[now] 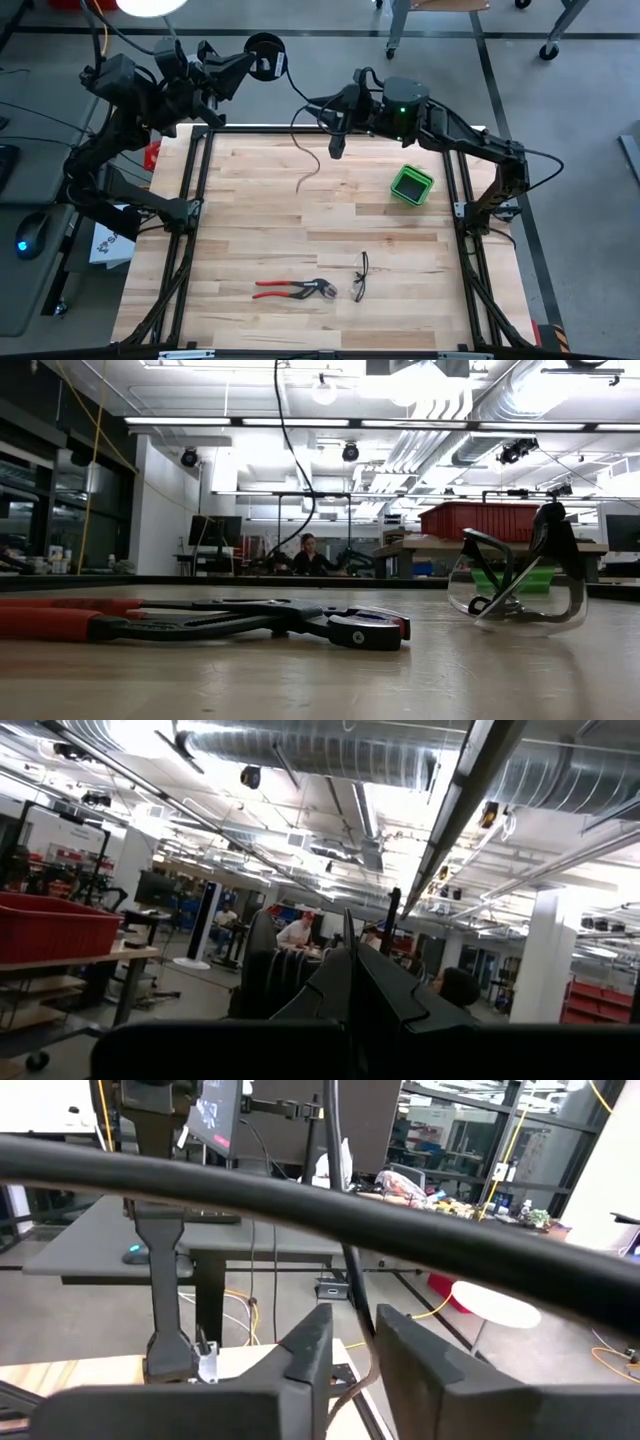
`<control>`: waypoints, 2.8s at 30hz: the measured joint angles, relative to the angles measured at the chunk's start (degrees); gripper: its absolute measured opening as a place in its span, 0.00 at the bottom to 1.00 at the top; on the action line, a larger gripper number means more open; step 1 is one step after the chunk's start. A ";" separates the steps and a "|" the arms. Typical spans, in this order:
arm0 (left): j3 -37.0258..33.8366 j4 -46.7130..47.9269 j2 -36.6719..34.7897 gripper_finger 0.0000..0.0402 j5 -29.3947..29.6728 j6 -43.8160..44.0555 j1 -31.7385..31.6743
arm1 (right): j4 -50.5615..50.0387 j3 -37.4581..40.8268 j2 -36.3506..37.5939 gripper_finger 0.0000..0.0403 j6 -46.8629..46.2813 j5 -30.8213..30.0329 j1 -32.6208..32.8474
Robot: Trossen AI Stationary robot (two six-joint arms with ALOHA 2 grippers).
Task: Coil cords
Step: Coil the black wire on the black spool
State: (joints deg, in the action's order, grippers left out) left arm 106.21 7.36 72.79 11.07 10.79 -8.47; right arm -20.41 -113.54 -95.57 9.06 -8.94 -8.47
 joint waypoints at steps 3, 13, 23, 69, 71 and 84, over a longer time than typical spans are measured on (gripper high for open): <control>0.00 -0.08 0.00 0.00 0.02 0.02 0.00 | -0.12 0.00 0.02 0.13 -0.41 -0.01 0.00; -0.02 -1.40 0.05 0.00 0.06 1.12 0.00 | 0.83 0.00 0.02 0.12 -3.06 -0.18 -0.57; -0.04 -3.18 1.07 0.00 0.04 1.15 0.00 | 1.33 0.00 0.04 0.12 -4.68 1.11 -0.52; -0.04 -0.60 7.15 0.00 -12.35 53.77 -2.30 | 18.79 0.02 -4.68 0.00 -2.62 4.77 4.42; -0.04 -0.51 7.17 0.00 -12.33 55.63 -1.74 | 18.80 0.02 -4.68 0.00 -2.62 4.69 4.08; 0.02 4.45 7.11 0.00 -11.86 61.03 3.30 | 23.60 0.02 -5.55 0.00 -1.98 4.98 2.05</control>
State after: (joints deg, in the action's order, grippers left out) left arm 106.24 11.81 79.90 -0.79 71.81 -5.17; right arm 3.18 -113.51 -101.12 7.08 -3.96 -6.42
